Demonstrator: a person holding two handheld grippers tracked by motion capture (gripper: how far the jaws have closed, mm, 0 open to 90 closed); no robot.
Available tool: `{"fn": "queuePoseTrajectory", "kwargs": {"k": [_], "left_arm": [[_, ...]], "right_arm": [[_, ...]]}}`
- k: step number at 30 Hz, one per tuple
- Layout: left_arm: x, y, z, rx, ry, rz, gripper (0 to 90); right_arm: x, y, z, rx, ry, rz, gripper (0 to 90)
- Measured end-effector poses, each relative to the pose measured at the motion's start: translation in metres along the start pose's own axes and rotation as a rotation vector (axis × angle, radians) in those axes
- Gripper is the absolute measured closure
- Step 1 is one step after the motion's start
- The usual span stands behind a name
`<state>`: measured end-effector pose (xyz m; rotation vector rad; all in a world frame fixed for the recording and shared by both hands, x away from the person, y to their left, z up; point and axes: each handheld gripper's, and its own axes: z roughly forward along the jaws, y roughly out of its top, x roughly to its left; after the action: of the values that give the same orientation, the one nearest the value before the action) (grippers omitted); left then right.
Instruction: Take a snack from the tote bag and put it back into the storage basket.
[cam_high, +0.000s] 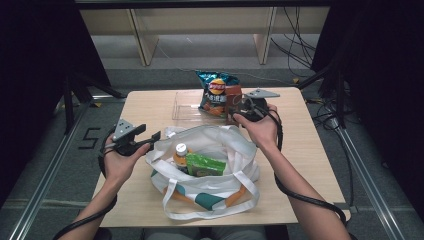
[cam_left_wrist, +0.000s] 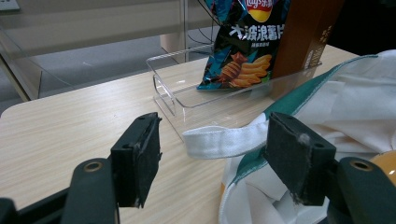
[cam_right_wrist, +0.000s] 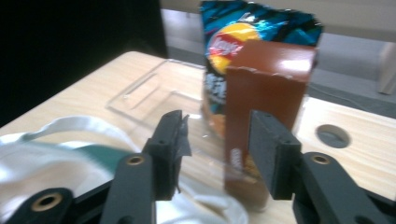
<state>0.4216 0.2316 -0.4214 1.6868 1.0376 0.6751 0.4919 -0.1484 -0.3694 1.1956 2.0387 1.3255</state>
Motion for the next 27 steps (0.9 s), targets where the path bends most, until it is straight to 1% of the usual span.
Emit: {"fn": "queuePoseTrajectory", "kwargs": {"k": [1, 2, 3, 4, 5, 6, 7, 8, 9, 10, 11, 12, 13, 14, 15, 16, 17, 18, 19, 20, 21, 22, 23, 24, 25, 26, 27], "left_arm": [[0.000, 0.000, 0.000, -0.001, 0.000, 0.000, 34.7], [0.000, 0.000, 0.000, -0.001, -0.001, 0.000, 34.7], [0.000, 0.000, 0.000, -0.002, 0.000, -0.001, 34.7], [0.000, 0.000, 0.000, -0.002, -0.001, -0.001, 34.7], [0.000, -0.001, 0.000, -0.001, -0.001, 0.000, 34.7], [0.000, -0.001, 0.000, -0.001, -0.002, -0.001, 34.7], [0.000, -0.001, 0.000, 0.001, -0.002, 0.000, 34.7], [0.000, -0.001, -0.001, 0.001, -0.002, 0.000, 34.7], [0.000, -0.002, -0.001, 0.001, -0.003, -0.001, 34.7], [0.000, -0.002, -0.001, 0.001, -0.003, -0.002, 34.7], [0.000, -0.002, -0.001, 0.002, -0.002, -0.004, 34.8], [0.001, -0.003, -0.001, 0.003, -0.003, -0.005, 34.7], [0.001, -0.003, -0.001, 0.003, -0.004, -0.003, 34.8], [0.001, -0.003, -0.001, 0.004, -0.003, -0.002, 34.7], [0.001, -0.003, -0.001, 0.004, -0.004, -0.002, 34.7], [0.001, -0.003, -0.001, 0.003, -0.004, -0.002, 34.8], [0.001, -0.003, -0.001, 0.002, -0.003, -0.004, 34.8], [0.001, -0.003, -0.001, 0.000, -0.004, -0.006, 34.7], [0.001, -0.002, -0.002, 0.000, -0.003, -0.003, 34.8], [0.001, -0.002, -0.002, 0.000, -0.002, -0.002, 34.7], [0.001, -0.002, -0.002, -0.001, -0.002, -0.002, 34.8], [0.001, -0.002, -0.003, 0.000, 0.001, -0.003, 34.7], [0.001, -0.002, -0.003, 0.000, 0.000, -0.004, 34.7], [0.002, -0.002, -0.003, 0.000, 0.001, 0.000, 34.7], [0.002, -0.002, -0.003, -0.002, 0.001, -0.001, 34.7], [0.002, -0.002, -0.002, -0.001, 0.004, -0.003, 34.8], [0.003, -0.002, -0.002, 0.000, 0.004, -0.004, 34.7]], "right_arm": [[0.001, -0.001, -0.003, -0.003, 0.015, -0.004, 60.1], [0.002, -0.002, -0.005, -0.004, 0.040, -0.020, 61.4], [0.004, -0.003, -0.008, 0.000, 0.058, -0.019, 63.2], [0.004, -0.003, -0.011, 0.006, 0.064, -0.029, 64.8], [0.007, -0.004, -0.014, 0.020, 0.082, -0.028, 65.7], [0.008, -0.006, -0.015, 0.016, 0.099, -0.048, 67.0], [0.010, -0.007, -0.017, 0.017, 0.110, -0.058, 68.0], [0.011, -0.008, -0.019, 0.021, 0.128, -0.082, 68.4], [0.013, -0.009, -0.020, 0.026, 0.142, -0.077, 68.7], [0.013, -0.010, -0.021, 0.024, 0.150, -0.102, 69.2], [0.016, -0.012, -0.023, 0.032, 0.174, -0.072, 69.4], [0.019, -0.014, -0.025, 0.055, 0.181, -0.071, 69.4], [0.018, -0.015, -0.025, 0.056, 0.202, -0.110, 69.3], [0.021, -0.017, -0.025, 0.063, 0.205, -0.093, 69.3], [0.023, -0.018, -0.027, 0.072, 0.212, -0.090, 68.9], [0.023, -0.019, -0.026, 0.069, 0.221, -0.101, 68.2], [0.025, -0.021, -0.027, 0.082, 0.231, -0.096, 67.1], [0.026, -0.021, -0.027, 0.077, 0.224, -0.103, 66.9], [0.028, -0.022, -0.027, 0.078, 0.230, -0.102, 66.9], [0.028, -0.022, -0.026, 0.078, 0.245, -0.113, 66.8], [0.029, -0.022, -0.027, 0.076, 0.240, -0.122, 66.6], [0.030, -0.022, -0.026, 0.074, 0.249, -0.124, 66.3], [0.031, -0.022, -0.027, 0.080, 0.253, -0.118, 66.0], [0.032, -0.023, -0.027, 0.079, 0.254, -0.101, 65.8], [0.034, -0.024, -0.029, 0.087, 0.252, -0.096, 65.7], [0.034, -0.023, -0.029, 0.090, 0.263, -0.105, 65.3], [0.035, -0.024, -0.029, 0.091, 0.272, -0.096, 64.9]]}}
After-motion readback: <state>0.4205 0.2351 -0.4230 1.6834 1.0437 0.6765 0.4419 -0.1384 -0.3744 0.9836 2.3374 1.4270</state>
